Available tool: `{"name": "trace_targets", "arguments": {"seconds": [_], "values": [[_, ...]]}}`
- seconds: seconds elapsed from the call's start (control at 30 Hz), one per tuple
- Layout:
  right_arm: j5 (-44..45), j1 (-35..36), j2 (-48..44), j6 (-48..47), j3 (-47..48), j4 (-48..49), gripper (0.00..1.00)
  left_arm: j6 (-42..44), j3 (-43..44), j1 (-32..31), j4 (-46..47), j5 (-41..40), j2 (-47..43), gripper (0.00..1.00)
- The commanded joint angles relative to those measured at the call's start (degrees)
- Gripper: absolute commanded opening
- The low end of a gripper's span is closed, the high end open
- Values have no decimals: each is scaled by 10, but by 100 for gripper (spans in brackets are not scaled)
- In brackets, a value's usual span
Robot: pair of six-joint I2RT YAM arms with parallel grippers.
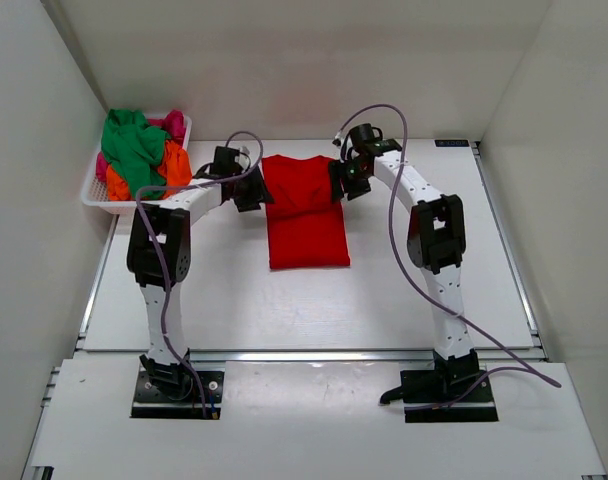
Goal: Fold and stack the t-shirts
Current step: Fold the folded rectangular tshirt in 1/3 of the way, then grab one side of the 2/3 rectangular tshirt with both arms
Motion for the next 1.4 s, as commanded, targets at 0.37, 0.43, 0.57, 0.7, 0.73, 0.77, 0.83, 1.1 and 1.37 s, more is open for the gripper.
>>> {"name": "trace_targets", "arguments": {"seconds": [0.37, 0.43, 0.57, 0.7, 0.73, 0.77, 0.83, 1.1, 1.37], "values": [[85, 60, -307, 94, -436, 138, 46, 17, -248, -94, -9, -95, -275, 55], [86, 75, -349, 116, -488, 168, 45, -9, -334, -108, 20, -106, -318, 54], [136, 113, -394, 173, -561, 233, 46, -60, -390, -149, 65, -193, -368, 51], [168, 128, -408, 211, -590, 272, 49, -82, -398, -168, 88, -236, -381, 51], [171, 128, -409, 213, -592, 277, 49, -84, -401, -164, 91, -236, -379, 51], [171, 129, -405, 219, -596, 282, 49, -86, -402, -164, 96, -236, -377, 52], [164, 119, -409, 223, -602, 289, 49, -91, -404, -160, 108, -238, -374, 51], [141, 98, -382, 226, -606, 316, 49, -87, -378, -162, 117, -249, -315, 49], [130, 107, -351, 220, -612, 314, 42, -96, -381, -191, 125, -242, -268, 48]]}}
